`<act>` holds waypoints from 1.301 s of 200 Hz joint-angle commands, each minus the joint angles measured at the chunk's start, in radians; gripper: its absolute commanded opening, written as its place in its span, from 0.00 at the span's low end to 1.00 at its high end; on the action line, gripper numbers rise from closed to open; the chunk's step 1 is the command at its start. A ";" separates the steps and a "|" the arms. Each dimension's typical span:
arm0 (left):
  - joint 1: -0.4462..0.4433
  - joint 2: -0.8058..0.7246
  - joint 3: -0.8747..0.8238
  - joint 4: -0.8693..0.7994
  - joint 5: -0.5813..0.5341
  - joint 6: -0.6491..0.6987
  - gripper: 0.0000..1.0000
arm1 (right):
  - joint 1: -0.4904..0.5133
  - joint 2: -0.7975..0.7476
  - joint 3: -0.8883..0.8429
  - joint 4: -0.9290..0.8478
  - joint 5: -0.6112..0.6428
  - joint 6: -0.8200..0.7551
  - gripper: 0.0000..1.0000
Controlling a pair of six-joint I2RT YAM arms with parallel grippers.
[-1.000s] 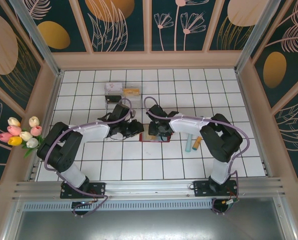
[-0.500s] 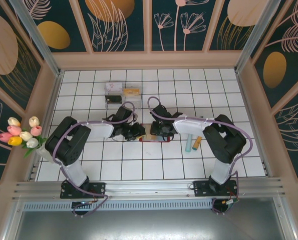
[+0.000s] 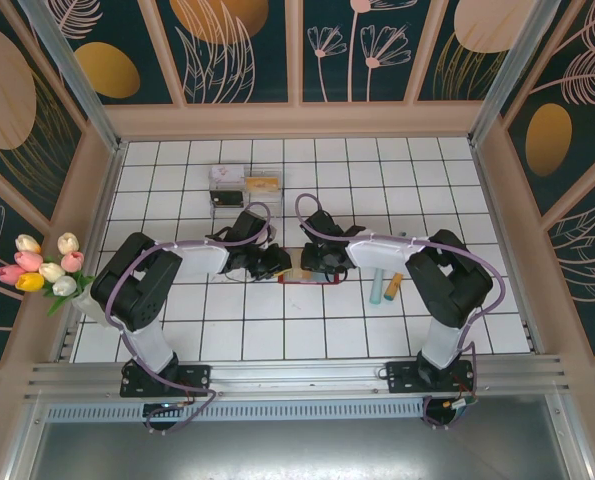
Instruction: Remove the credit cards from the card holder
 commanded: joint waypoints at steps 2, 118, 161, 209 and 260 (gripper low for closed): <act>-0.005 -0.011 0.017 -0.029 0.009 0.000 0.24 | -0.007 0.016 -0.047 -0.070 -0.009 -0.003 0.40; -0.017 0.032 0.057 -0.100 0.025 0.040 0.22 | -0.009 0.018 -0.056 -0.057 -0.015 0.002 0.40; -0.017 0.029 0.062 -0.082 0.052 0.051 0.17 | -0.009 0.022 -0.058 -0.052 -0.020 0.003 0.38; -0.017 0.041 0.078 -0.072 0.072 0.054 0.24 | -0.009 0.015 -0.060 -0.051 -0.021 0.003 0.38; -0.018 0.048 0.094 -0.179 -0.038 0.077 0.30 | -0.010 0.010 -0.058 -0.048 -0.021 0.008 0.38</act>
